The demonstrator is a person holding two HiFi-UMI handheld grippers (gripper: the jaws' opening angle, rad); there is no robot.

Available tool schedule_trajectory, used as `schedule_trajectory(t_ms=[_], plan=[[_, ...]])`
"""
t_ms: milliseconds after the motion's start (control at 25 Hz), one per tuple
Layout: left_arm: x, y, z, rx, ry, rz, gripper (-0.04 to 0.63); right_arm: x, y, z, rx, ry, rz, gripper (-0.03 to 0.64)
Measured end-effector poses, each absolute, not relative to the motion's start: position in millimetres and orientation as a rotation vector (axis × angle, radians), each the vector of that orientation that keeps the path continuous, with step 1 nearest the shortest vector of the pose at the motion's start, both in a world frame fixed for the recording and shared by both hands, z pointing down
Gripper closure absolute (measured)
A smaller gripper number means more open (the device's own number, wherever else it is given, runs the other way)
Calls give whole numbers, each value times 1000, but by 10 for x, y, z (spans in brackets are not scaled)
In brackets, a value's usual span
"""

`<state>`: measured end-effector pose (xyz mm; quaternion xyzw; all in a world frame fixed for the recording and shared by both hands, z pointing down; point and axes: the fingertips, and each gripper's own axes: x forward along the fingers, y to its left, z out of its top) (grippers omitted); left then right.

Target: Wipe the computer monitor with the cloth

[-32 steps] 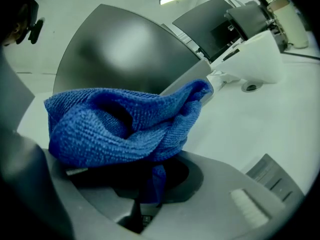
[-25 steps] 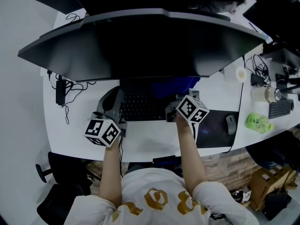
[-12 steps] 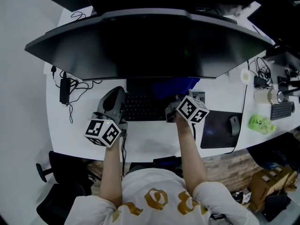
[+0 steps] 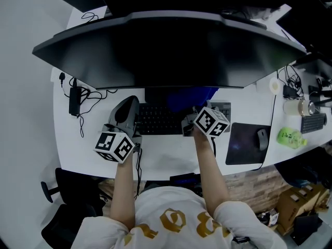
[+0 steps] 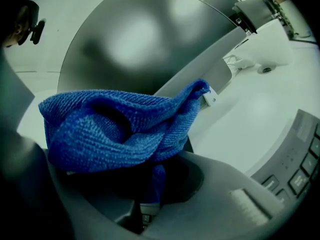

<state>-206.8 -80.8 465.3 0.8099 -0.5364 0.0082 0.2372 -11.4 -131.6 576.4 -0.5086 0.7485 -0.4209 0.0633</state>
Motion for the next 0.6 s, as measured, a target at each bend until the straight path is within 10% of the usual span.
schedule_trajectory(t_ms=[600], plan=[[-2120, -789, 4586, 2280, -1435, 62, 595, -483, -1167, 5758, -1426, 2306, -1326, 551]])
